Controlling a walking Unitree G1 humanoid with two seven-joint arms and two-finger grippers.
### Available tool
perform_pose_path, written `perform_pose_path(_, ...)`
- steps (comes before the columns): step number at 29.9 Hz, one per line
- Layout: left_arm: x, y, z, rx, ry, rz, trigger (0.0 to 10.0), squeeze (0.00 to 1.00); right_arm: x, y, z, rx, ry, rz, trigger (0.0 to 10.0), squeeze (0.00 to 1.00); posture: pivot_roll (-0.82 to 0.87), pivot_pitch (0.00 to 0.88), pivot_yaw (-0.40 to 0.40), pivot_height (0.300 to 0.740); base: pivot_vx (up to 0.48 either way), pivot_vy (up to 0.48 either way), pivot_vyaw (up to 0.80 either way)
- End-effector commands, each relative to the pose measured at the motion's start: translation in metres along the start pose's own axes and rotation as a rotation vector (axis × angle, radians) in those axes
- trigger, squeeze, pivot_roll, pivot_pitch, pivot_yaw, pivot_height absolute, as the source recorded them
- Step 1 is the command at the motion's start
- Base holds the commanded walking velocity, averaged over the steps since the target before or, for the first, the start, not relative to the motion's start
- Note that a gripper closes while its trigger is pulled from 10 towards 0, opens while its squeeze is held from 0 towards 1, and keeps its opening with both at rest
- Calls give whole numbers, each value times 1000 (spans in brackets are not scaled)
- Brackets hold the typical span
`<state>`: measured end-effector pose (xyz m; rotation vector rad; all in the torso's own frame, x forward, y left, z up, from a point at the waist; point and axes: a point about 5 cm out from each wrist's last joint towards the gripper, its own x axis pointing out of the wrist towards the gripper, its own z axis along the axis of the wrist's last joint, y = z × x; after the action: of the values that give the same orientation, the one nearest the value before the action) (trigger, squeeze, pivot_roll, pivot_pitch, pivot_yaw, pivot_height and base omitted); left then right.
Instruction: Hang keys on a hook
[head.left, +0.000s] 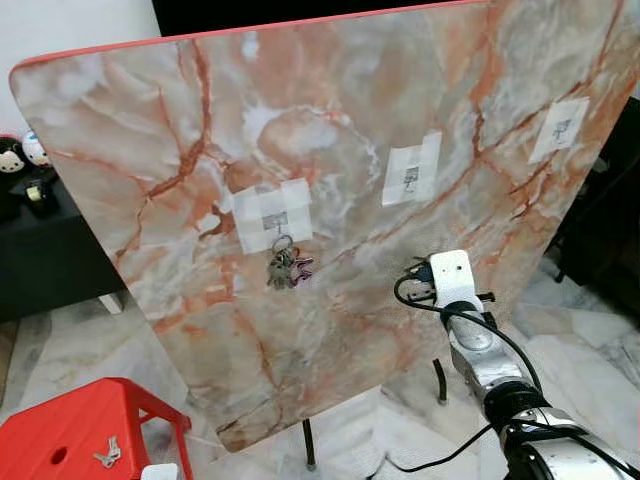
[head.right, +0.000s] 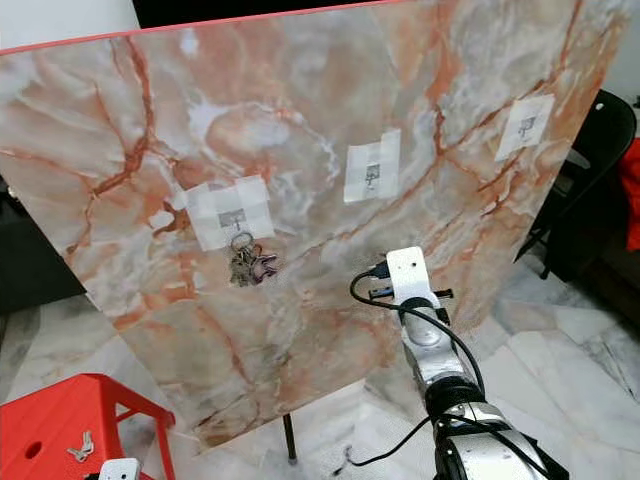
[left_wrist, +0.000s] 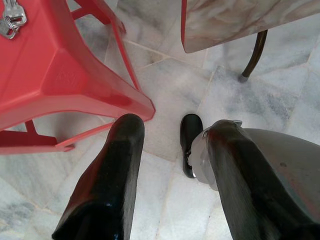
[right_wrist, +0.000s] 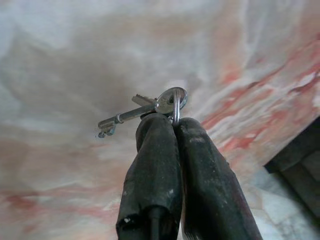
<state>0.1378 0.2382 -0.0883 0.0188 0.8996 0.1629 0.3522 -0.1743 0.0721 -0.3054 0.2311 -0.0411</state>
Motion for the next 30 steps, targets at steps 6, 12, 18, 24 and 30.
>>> perform_pose_path(6, -1, 2, -6, 14, 29, 5, 10000, 0, 4, 4, 16, -81, -74, 20, 10000, 0, 46, 0, -19, 728, 0, 0, 0)
perform_pose_path(12, -1, 2, -5, 15, 29, 6, 10000, 0, 5, 13, 28, 322, -97, 5, 10000, 0, 45, 0, -19, 728, 0, 0, 0)
perform_pose_path(18, -1, 1, -5, 14, 28, 6, 10000, 0, 4, 18, 23, 212, -59, -6, 10000, 0, 49, 0, -21, 728, 0, 0, 0)
perform_pose_path(24, -1, 1, -5, 13, 29, 7, 10000, 0, 4, 14, 20, 80, -70, -24, 10000, 0, 47, 0, -23, 728, 0, 0, 0)
perform_pose_path(30, -1, 1, -5, 13, 31, 5, 10000, 0, 4, -6, 16, 195, -52, -168, 10000, 0, 48, 0, -23, 728, 0, 0, 0)
